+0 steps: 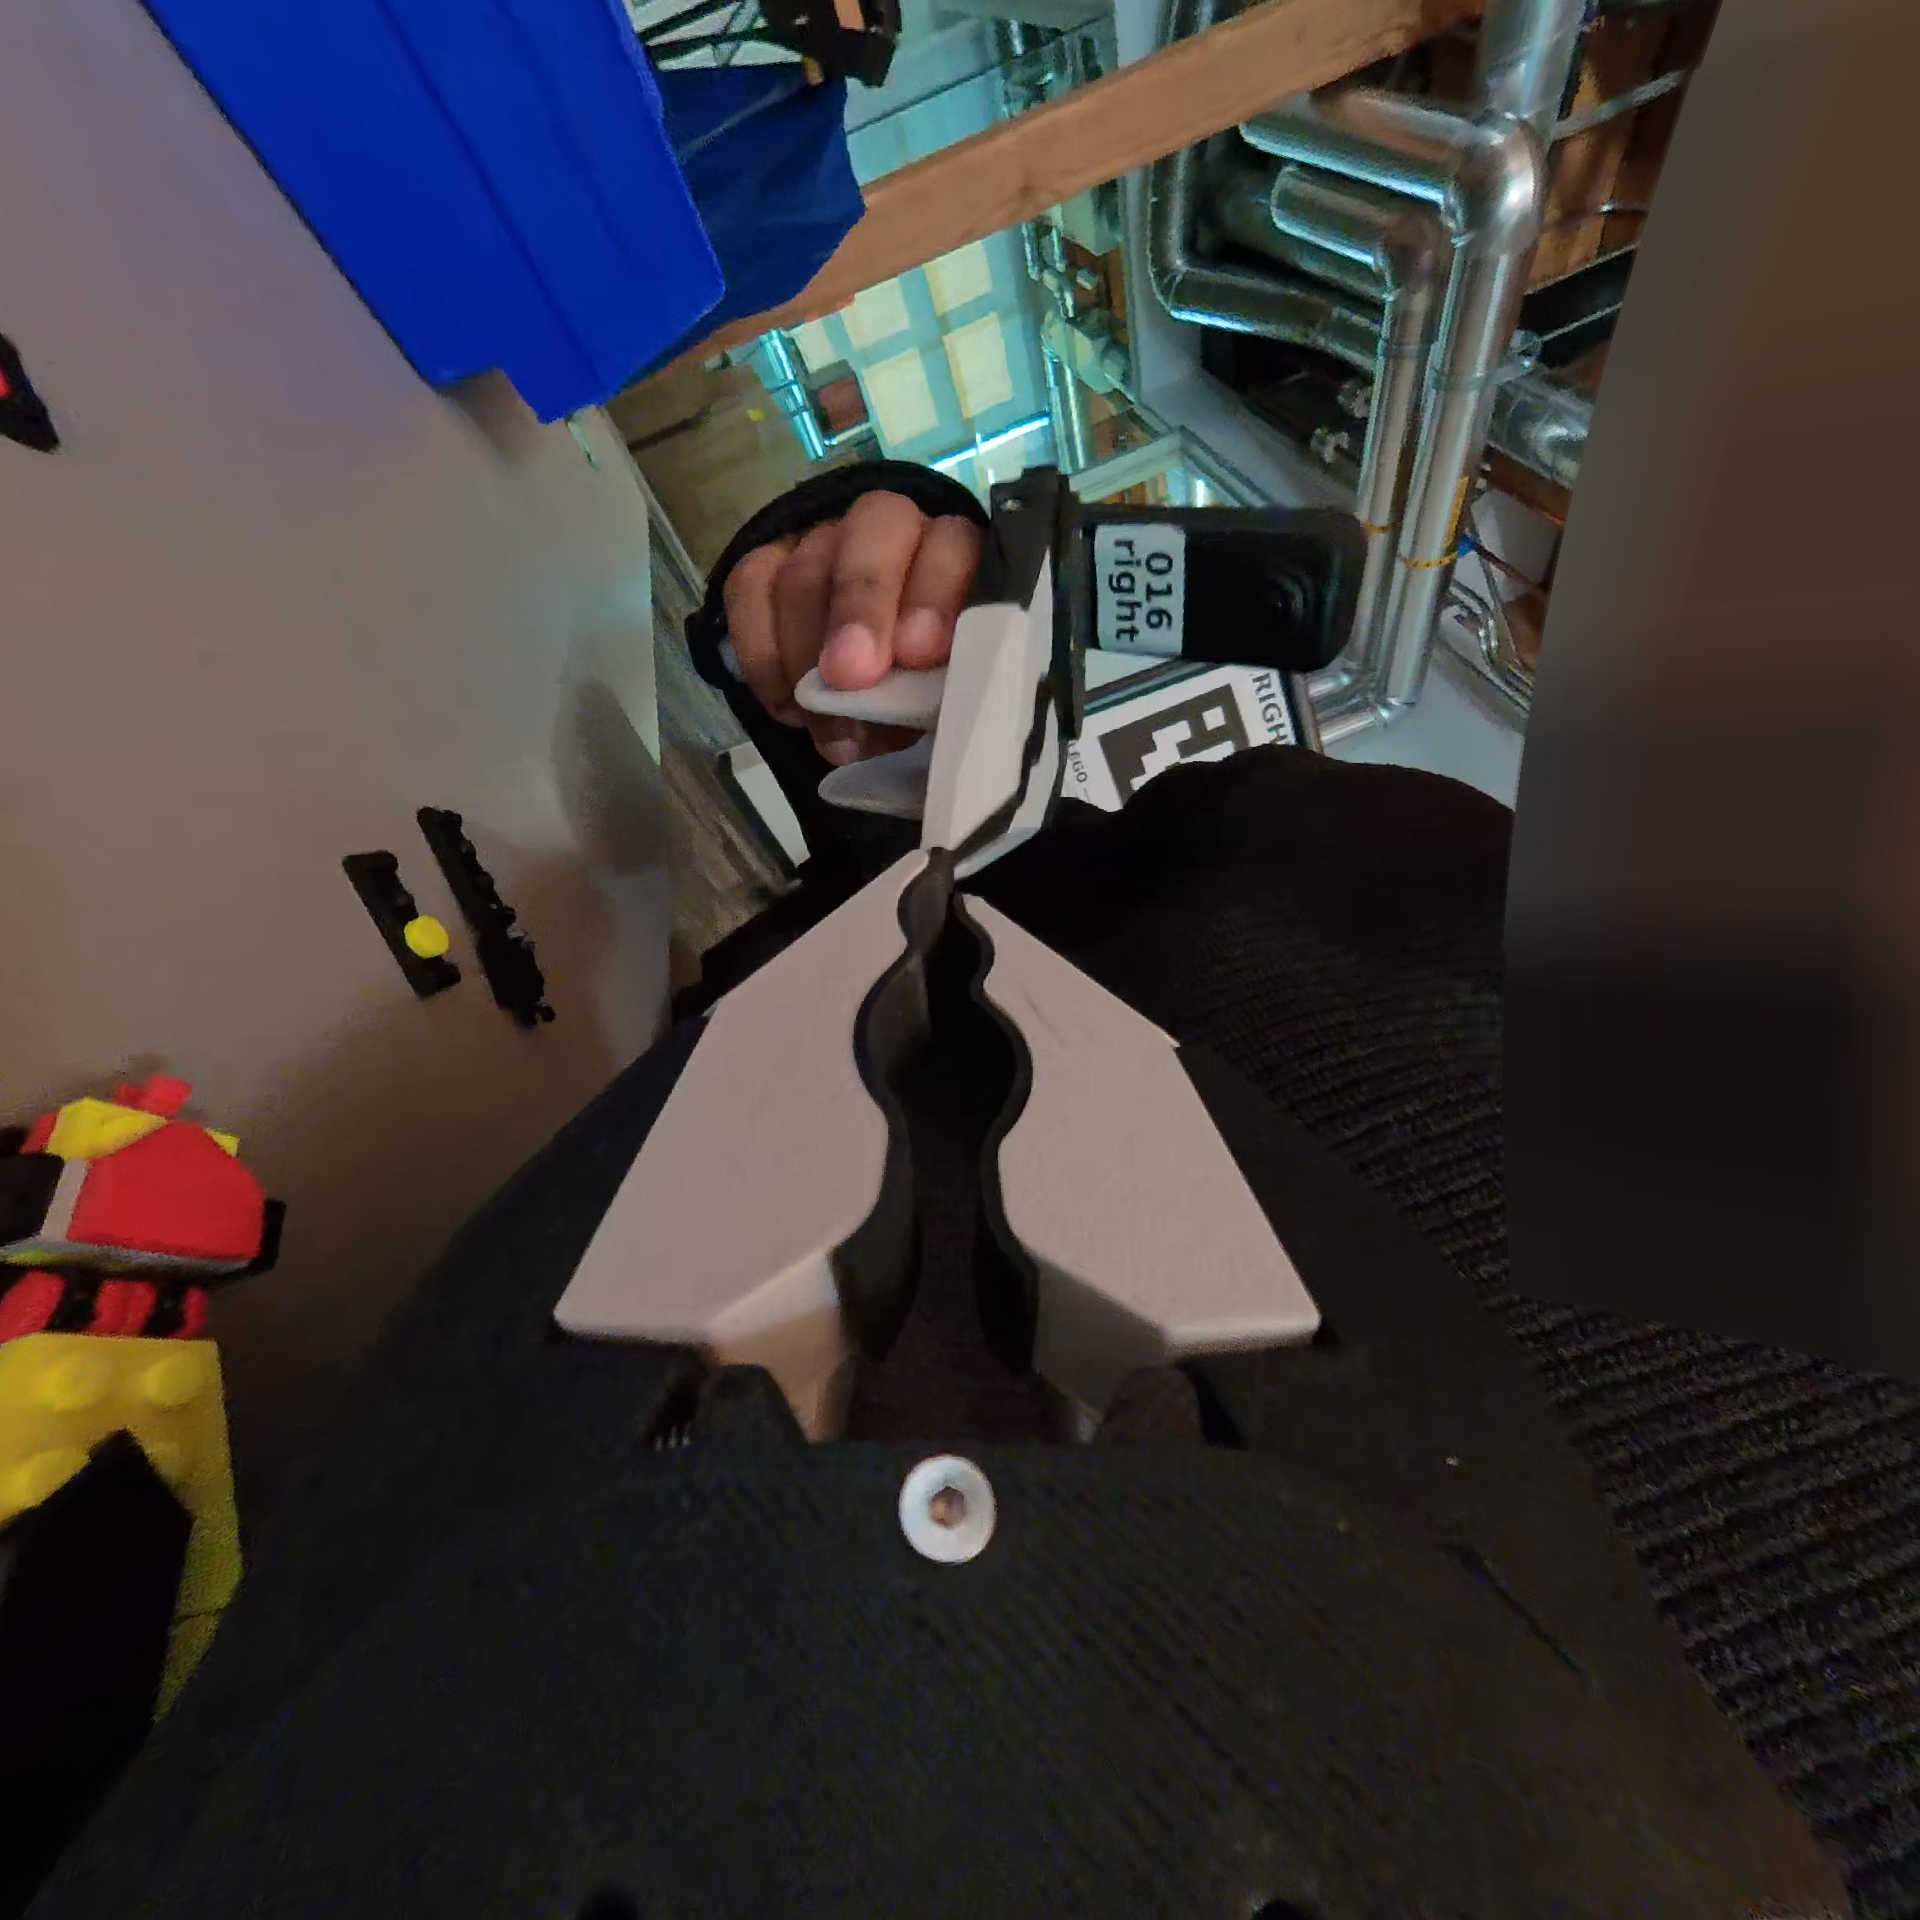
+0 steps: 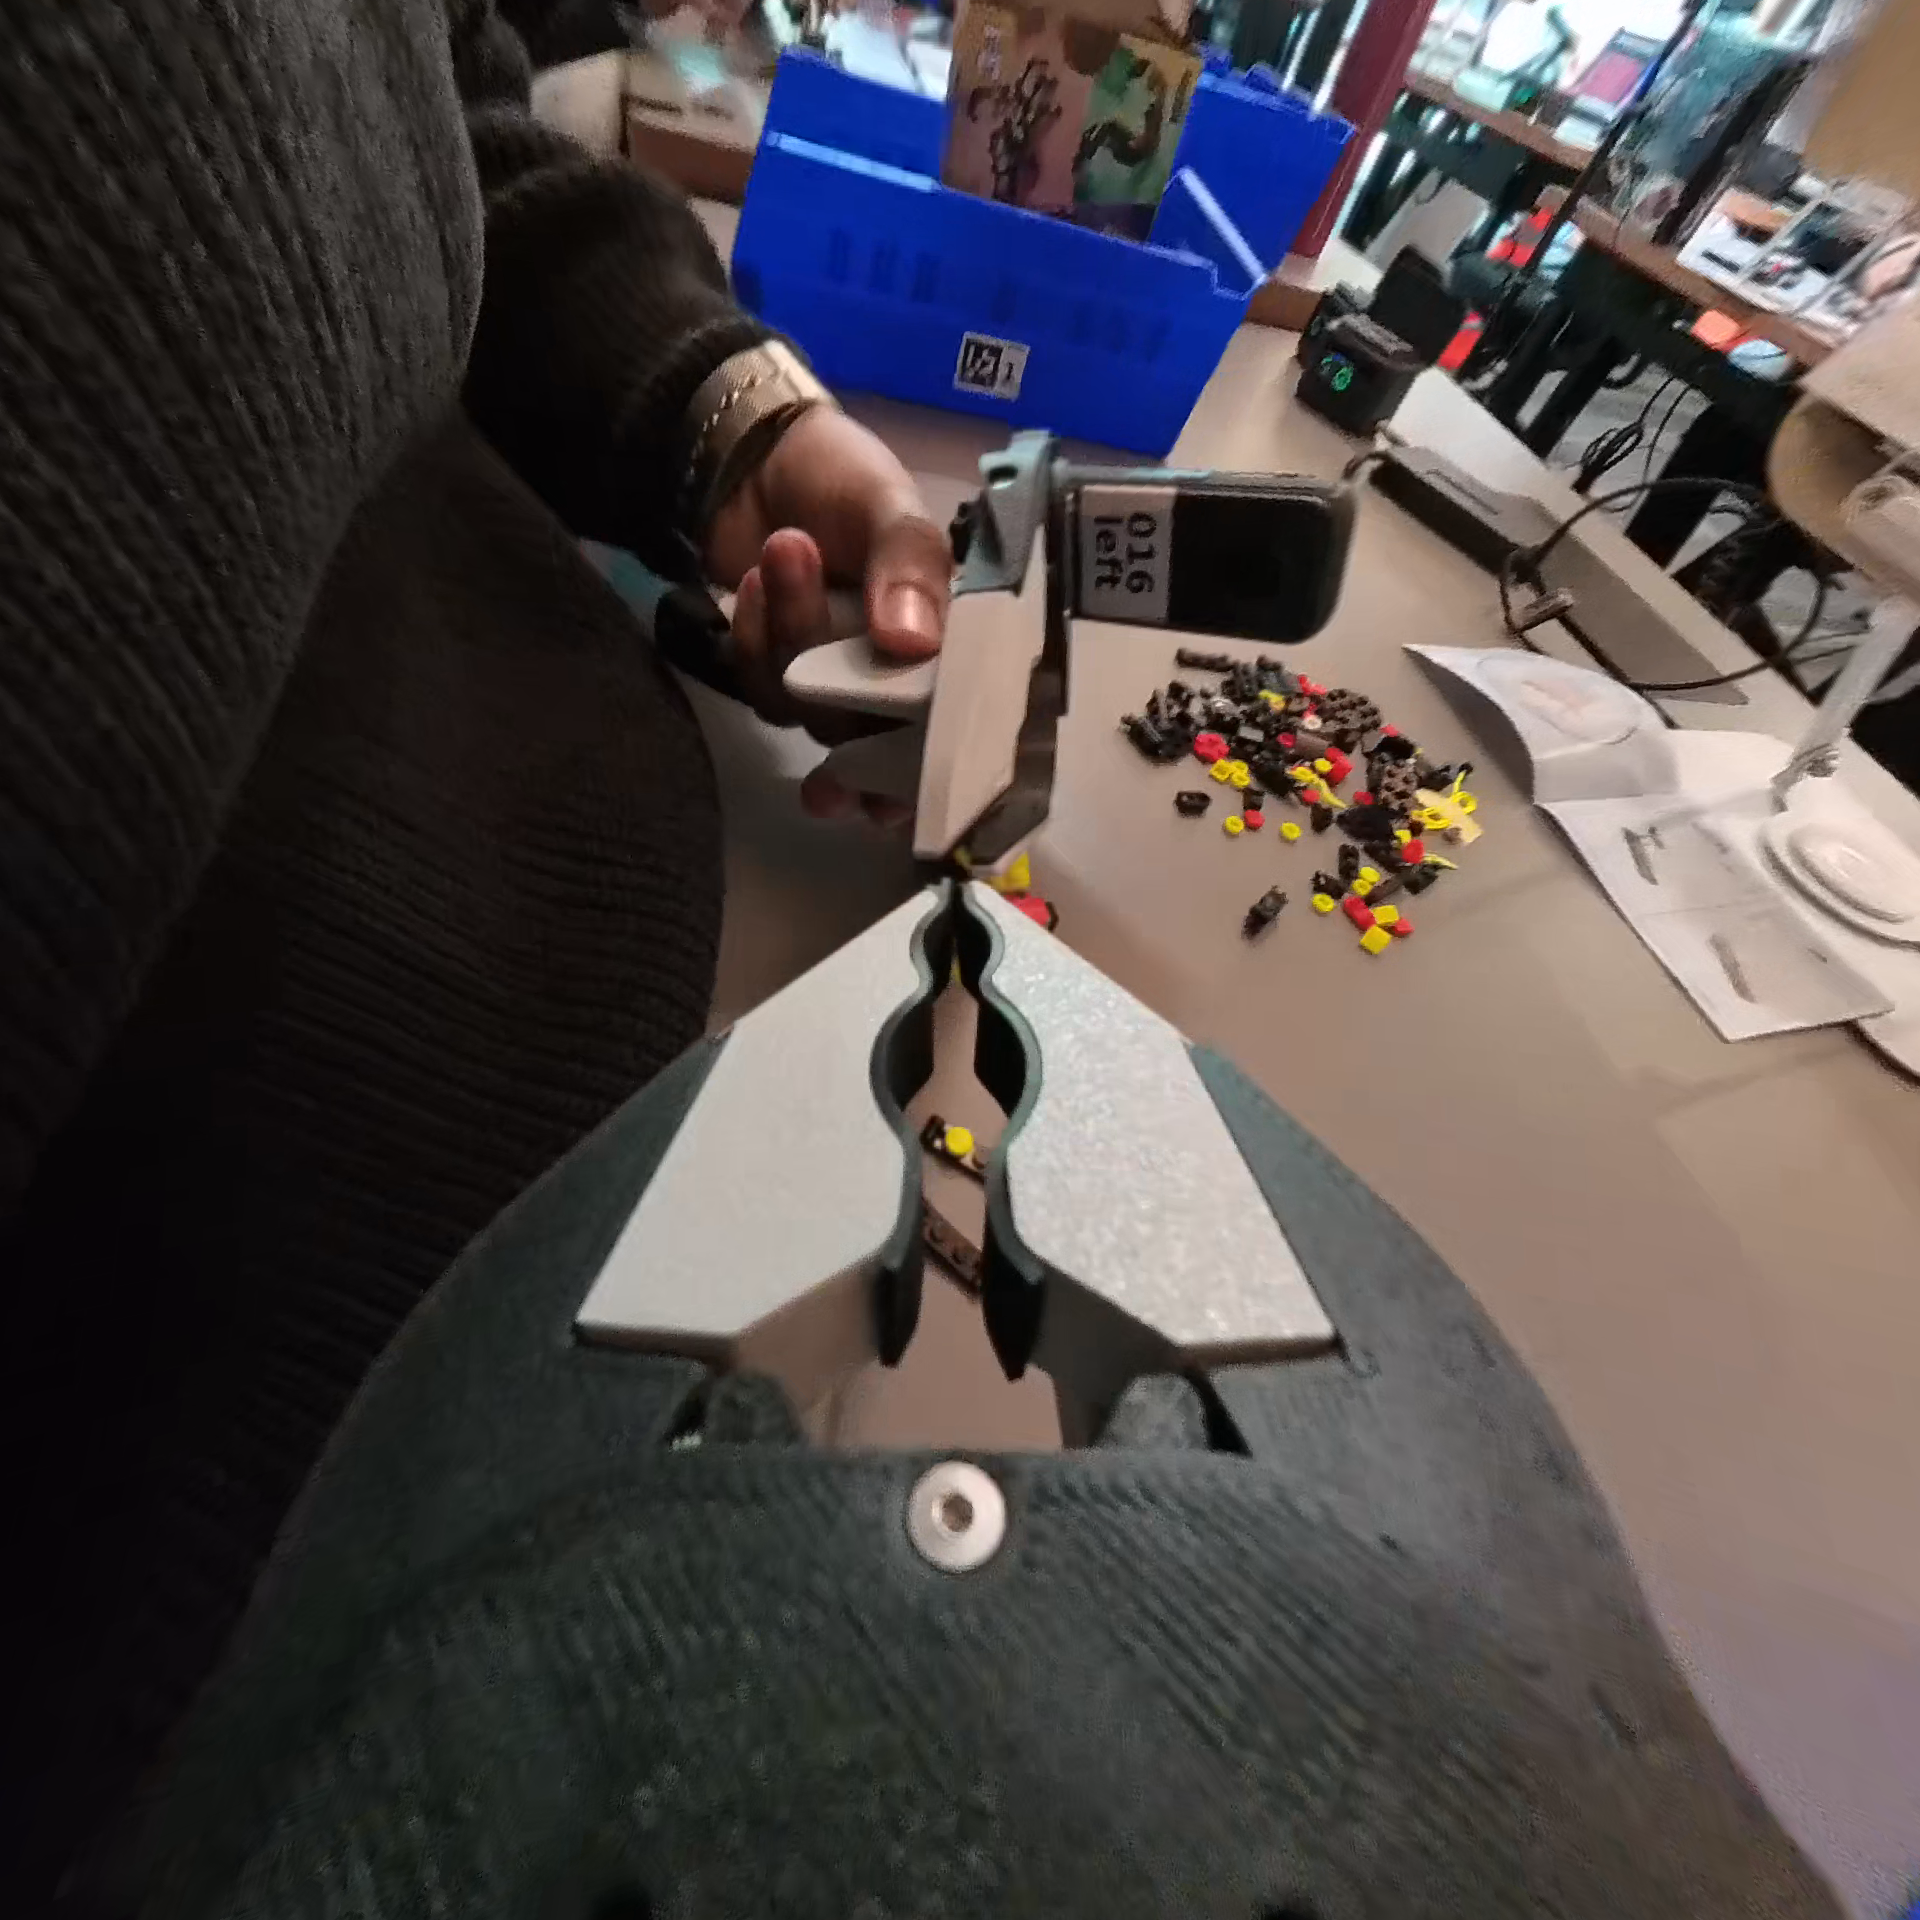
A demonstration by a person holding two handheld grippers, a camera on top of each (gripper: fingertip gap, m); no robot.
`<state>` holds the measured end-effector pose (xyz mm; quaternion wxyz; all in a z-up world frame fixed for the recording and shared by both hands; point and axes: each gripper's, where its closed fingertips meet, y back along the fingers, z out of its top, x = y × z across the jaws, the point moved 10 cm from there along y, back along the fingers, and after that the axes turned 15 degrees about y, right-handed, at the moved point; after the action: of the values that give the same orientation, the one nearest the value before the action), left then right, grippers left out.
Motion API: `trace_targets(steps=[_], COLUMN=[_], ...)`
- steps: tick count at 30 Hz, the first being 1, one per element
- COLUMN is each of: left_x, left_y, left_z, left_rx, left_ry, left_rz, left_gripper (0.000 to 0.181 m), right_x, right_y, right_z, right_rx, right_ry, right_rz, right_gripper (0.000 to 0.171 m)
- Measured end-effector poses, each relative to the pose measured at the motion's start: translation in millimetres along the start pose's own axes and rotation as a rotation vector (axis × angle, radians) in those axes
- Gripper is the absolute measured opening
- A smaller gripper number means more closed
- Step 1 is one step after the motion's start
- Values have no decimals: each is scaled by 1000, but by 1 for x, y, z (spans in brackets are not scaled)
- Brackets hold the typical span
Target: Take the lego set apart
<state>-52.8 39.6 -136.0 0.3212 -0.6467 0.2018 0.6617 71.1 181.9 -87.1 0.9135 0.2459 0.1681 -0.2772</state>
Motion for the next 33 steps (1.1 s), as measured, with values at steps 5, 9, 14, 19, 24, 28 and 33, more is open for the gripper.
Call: trace_targets(steps=[5, 9, 14, 19, 24, 28, 33], left_x=[3, -1, -1, 3, 3, 3, 1], left_y=[3, 12, 16, 16, 17, 15, 16], left_z=[2, 8, 11, 13, 14, 13, 13], left_rx=[-25, -65, -93, -106, -119, -111, -135], left_ry=[40, -15, -99, -84, -72, -75, -99], left_rz=[-25, 22, 119, 134, 132, 136, 149], left_gripper=[0, 0, 0, 0, 0, 0, 0], right_x=[-7, -6, -3, 18, 26, 29, 27], right_y=[12, 5, 7, -18, -36, -42, -41], right_z=[0, -13, -32, -38, -35, -40, -38], right_rx=[-71, 50, 150, 299, 358, 436, 418], right_ry=[3, -2, -138, -93, -86, -85, -97], right_rz=[-117, -86, 96, 263, 281, 287, 272], right_gripper=[10, 12, 17, 24, 28, 31, 21])
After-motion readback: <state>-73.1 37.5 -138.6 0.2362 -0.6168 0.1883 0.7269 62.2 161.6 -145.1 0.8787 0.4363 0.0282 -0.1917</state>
